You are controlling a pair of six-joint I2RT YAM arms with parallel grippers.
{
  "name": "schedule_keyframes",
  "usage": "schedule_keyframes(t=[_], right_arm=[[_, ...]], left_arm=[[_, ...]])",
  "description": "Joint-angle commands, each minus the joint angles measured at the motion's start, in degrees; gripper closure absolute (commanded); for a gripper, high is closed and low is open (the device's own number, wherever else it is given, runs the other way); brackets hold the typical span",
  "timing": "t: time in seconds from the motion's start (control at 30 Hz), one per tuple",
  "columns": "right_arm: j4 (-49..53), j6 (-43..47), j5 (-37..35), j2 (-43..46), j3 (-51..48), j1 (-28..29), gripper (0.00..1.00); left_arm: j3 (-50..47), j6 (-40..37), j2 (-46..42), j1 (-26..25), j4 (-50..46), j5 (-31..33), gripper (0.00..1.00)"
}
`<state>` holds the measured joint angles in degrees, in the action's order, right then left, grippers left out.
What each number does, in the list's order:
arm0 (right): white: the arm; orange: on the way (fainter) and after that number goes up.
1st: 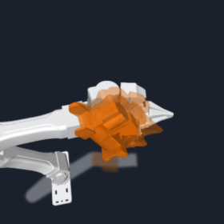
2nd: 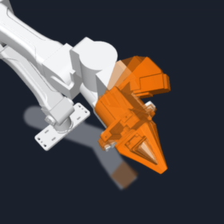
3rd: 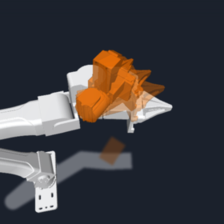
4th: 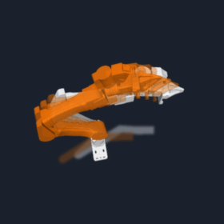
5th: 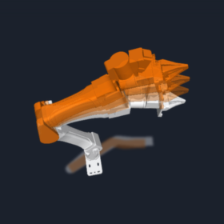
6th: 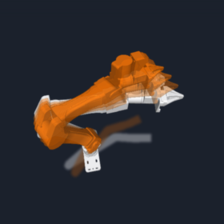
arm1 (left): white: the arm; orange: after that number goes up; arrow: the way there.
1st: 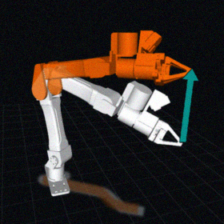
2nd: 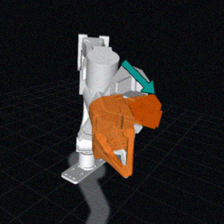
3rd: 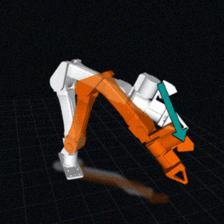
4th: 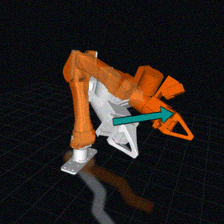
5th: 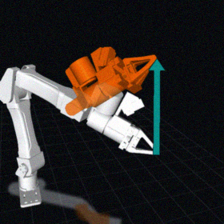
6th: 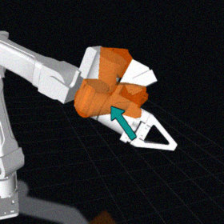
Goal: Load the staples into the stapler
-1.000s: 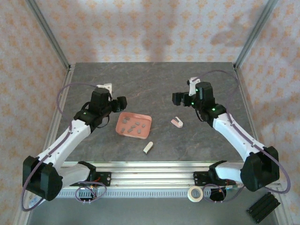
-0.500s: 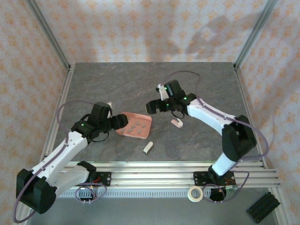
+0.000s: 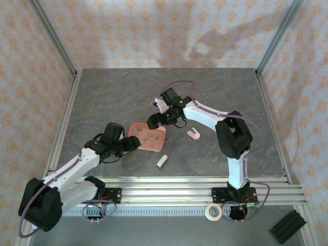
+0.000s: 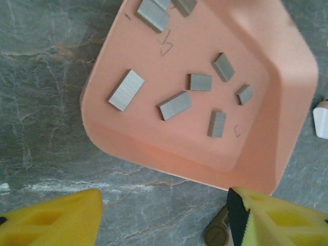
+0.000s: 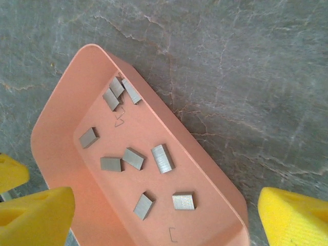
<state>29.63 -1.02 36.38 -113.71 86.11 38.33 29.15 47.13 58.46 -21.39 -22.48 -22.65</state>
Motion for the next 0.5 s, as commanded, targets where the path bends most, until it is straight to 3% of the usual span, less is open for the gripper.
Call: schedule_keyframes(t=[0.0, 0.47], right_arm=[[2.3, 1.1, 1.3, -2.2, 2.7, -0.2, 0.08], [1.4, -1.2, 3.4, -2.7, 0.6, -0.2, 0.15]], left_arm=[[-1.3, 2.7, 1.6, -0.2, 5.7, -1.1, 0.34], [1.9, -0.8, 13.9, -0.2, 16.2, -0.4, 0.32]])
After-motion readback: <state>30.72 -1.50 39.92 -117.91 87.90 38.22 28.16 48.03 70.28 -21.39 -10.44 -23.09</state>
